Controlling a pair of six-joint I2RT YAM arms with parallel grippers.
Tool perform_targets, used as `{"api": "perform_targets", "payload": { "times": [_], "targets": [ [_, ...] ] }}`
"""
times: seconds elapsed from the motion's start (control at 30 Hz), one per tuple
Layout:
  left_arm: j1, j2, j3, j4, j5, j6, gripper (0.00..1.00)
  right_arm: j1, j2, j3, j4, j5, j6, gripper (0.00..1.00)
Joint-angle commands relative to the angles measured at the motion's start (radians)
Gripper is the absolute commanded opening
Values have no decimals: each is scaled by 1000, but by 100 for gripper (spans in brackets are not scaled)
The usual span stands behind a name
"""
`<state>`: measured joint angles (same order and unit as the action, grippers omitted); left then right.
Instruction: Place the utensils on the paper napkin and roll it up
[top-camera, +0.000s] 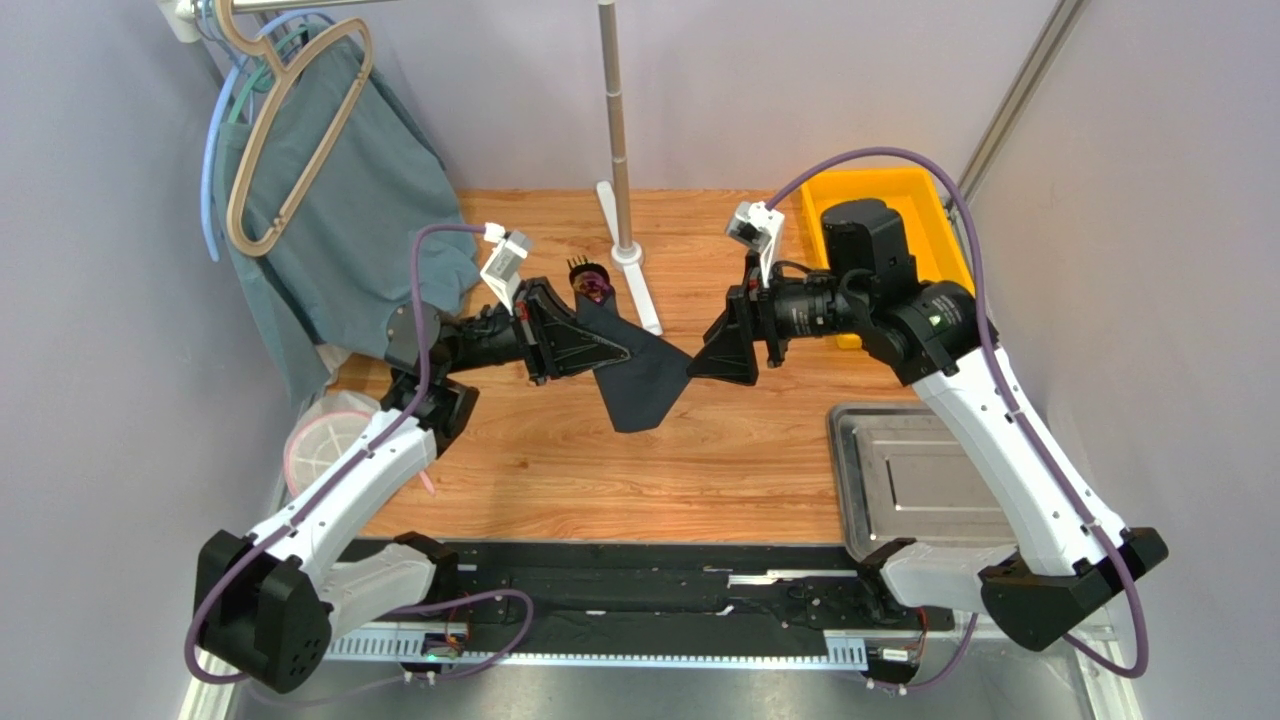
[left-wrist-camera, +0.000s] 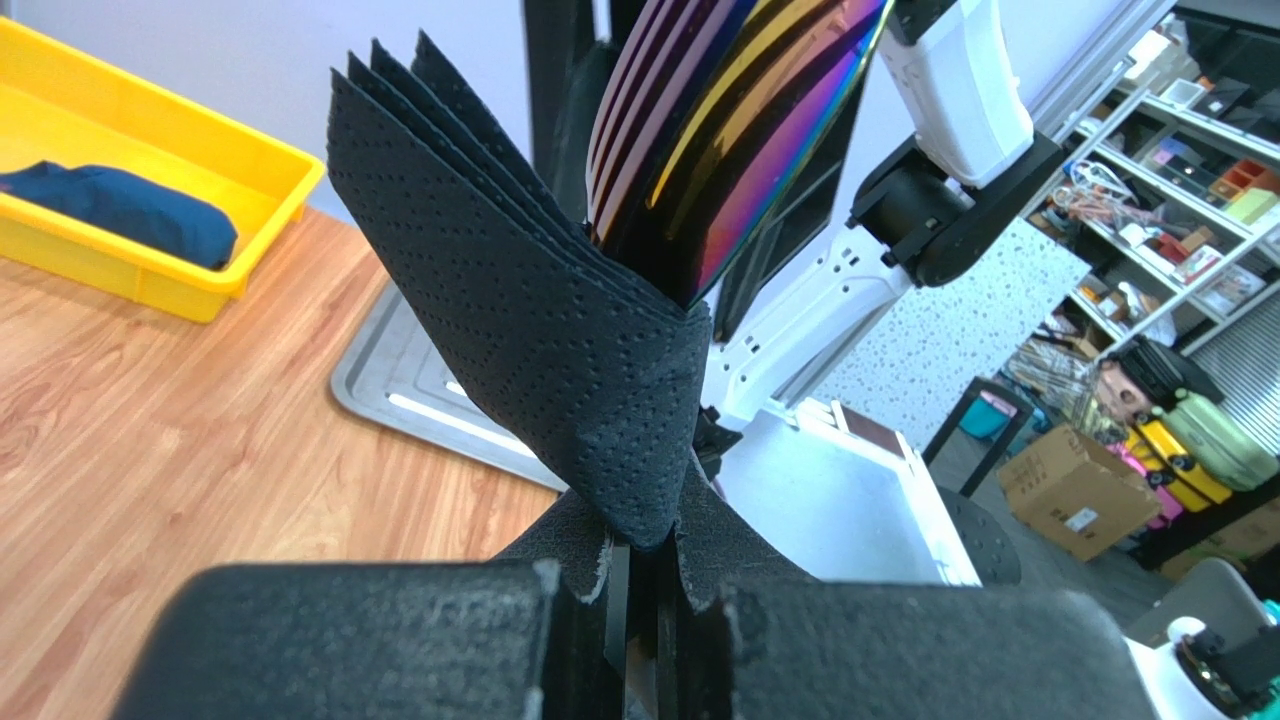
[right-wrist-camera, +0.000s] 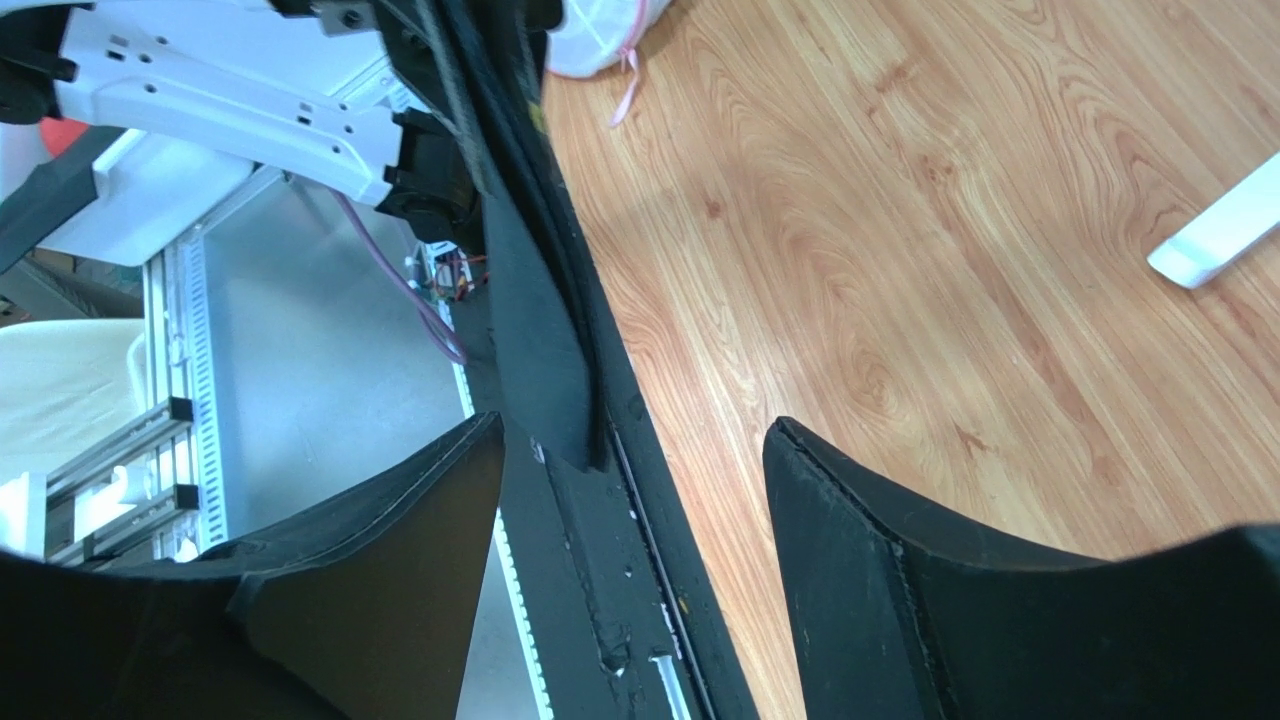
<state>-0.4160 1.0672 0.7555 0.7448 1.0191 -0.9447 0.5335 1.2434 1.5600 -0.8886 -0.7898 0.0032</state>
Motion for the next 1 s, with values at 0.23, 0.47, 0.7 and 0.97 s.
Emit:
{"api": "perform_targets", "payload": {
  "times": [0.23,0.47,0.7,0.97],
  "targets": [
    [3,-49,67,-13,-11,11,0,2,22,-3,10,-47,-25,34],
    [-3,-59,85,-15,-10,6,0,2,68,32,34,-106,-16,0],
    [-30,-76,97,-36,-14,7,0,9,111,51,108,-97,46,0],
    [-40,-69,116,-33,-17,-5,0,54,122,12,189,-94,89,0]
  ]
}}
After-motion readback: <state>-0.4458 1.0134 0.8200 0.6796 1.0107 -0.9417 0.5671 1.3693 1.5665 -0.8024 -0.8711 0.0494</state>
